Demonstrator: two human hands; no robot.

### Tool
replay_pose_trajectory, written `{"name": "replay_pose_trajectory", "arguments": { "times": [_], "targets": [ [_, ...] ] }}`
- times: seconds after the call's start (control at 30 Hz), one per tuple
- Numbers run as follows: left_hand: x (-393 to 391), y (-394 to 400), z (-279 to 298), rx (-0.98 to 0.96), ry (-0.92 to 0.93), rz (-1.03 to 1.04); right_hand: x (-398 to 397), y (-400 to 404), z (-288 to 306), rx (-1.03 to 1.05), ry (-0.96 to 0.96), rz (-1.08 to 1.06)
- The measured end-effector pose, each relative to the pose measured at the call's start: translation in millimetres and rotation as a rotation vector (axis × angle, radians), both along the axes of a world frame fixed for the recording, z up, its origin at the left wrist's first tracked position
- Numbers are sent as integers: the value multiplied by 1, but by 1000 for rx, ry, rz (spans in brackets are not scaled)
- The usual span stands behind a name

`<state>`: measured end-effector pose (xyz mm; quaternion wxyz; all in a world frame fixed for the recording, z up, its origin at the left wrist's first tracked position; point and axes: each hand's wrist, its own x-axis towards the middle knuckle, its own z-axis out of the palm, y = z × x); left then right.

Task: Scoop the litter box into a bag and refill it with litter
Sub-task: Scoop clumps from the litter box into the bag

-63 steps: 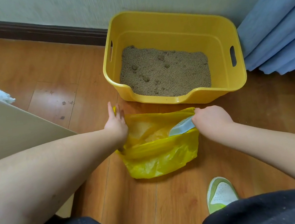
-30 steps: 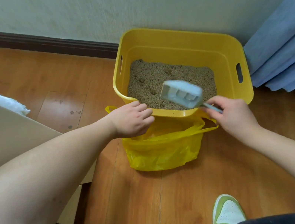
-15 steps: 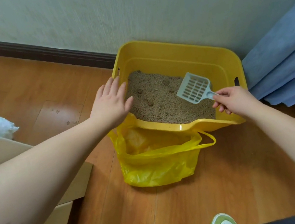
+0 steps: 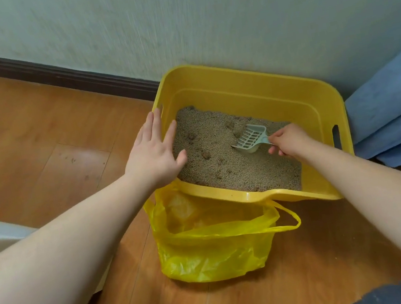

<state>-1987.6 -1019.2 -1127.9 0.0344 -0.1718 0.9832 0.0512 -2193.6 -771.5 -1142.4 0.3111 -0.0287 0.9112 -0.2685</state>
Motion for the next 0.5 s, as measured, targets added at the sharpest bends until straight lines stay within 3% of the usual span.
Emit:
{"name": "replay_pose_trajectory", "arguments": {
  "times": [0.2,0.5],
  "targets": [
    [1,1,-1,-4,7,-8,-2,-21,-21,-35,-27,-70],
    [2,1,-3,-12,44,-6,17,-37,-57,-128,-223,-176]
  ]
}}
